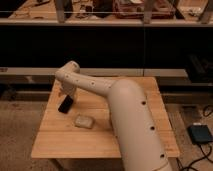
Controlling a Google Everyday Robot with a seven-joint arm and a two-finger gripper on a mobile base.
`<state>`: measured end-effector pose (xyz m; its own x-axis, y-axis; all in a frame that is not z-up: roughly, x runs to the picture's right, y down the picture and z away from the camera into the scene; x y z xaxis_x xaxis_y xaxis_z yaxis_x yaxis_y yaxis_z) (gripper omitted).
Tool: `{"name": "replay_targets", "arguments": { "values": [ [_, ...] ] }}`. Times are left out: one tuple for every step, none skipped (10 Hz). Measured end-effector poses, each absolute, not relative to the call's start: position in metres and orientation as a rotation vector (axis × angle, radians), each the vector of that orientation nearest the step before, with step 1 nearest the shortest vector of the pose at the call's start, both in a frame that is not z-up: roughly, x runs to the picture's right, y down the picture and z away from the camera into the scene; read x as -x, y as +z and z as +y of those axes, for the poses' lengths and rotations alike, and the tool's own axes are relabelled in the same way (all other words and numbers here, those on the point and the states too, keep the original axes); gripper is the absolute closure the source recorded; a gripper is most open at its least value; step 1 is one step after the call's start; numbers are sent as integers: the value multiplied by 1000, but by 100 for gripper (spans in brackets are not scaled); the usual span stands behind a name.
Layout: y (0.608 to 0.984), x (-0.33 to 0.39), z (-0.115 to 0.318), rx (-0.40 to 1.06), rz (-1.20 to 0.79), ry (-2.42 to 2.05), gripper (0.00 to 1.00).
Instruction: Place the eraser on the white sponge
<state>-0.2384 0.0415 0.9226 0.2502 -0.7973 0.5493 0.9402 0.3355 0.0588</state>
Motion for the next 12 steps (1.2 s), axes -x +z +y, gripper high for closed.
{"name": "replay_targets", "arguments": {
  "values": [
    [924, 236, 44, 315, -541, -1223, 35],
    [925, 235, 45, 317, -540, -1231, 35],
    [926, 235, 47, 321, -539, -1239, 35],
    [928, 236, 50, 325, -542, -1246, 35],
    [929, 239, 52, 329, -546, -1251, 35],
    [930, 240, 53, 332, -547, -1255, 35],
    [933, 242, 55, 339, -547, -1266, 35],
    [936, 245, 58, 345, -546, -1282, 35],
    [937, 248, 59, 349, -546, -1293, 35],
    [939, 250, 61, 356, -546, -1303, 35],
    [942, 252, 65, 366, -548, -1310, 35],
    [943, 252, 67, 371, -551, -1311, 35]
  ]
}}
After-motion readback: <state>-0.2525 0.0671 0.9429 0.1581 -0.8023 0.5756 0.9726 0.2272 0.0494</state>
